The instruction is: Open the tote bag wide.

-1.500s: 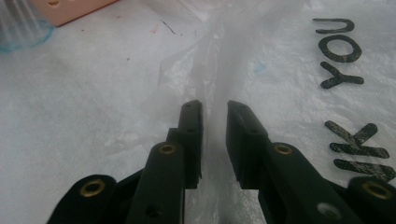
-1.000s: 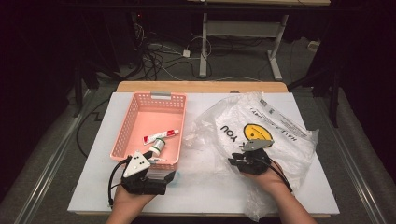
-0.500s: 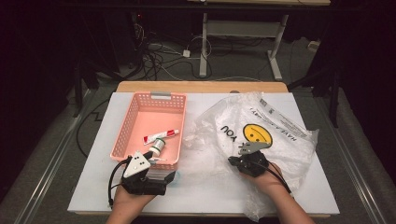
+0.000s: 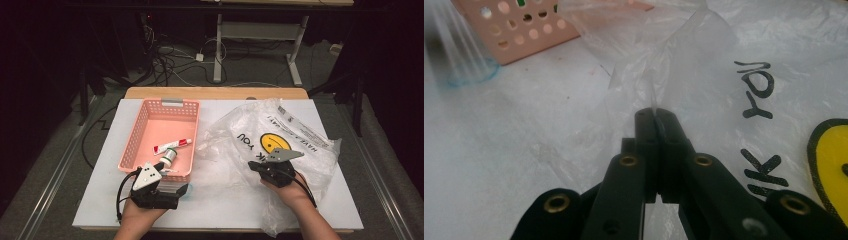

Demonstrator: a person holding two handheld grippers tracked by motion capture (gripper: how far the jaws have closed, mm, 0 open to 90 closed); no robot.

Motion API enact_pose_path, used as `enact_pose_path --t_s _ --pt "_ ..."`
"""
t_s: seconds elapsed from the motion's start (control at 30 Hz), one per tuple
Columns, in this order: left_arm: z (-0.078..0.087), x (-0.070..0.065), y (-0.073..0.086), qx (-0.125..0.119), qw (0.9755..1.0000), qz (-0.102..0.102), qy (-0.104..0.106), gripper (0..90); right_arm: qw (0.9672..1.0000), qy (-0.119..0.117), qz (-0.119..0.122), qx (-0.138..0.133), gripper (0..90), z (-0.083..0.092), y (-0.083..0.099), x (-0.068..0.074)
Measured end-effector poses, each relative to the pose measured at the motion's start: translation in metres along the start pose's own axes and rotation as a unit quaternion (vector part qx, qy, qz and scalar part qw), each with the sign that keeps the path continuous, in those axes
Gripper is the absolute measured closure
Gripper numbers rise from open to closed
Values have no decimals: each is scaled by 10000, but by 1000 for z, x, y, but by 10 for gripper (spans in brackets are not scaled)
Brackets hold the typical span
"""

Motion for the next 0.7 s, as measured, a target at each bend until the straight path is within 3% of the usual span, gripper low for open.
enact_pose_path --t_s 0.23,0.33,0.4,0.7 --pt "0 0 0 4 10000 -3 4 0 9989 238 -46 -411 900 20 -17 -6" --pt "-1 -1 0 4 10000 1 11 0 9973 432 40 -589 900 31 -25 -10" --pt "-1 -1 0 6 10000 8 19 0 9958 580 146 -691 900 39 -31 -13" --pt "-1 -1 -1 -3 10000 8 39 0 9884 891 163 -1220 900 61 -65 -18"
Point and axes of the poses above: each handheld gripper's, and its own axes: z roughly backward along the jaws, y roughly out of its underside, x roughly to its left, the point moved 6 cm from there along -z, roughly forward along the jaws, and after that the axes turned 1 degree about z, right-handed, at the moved point
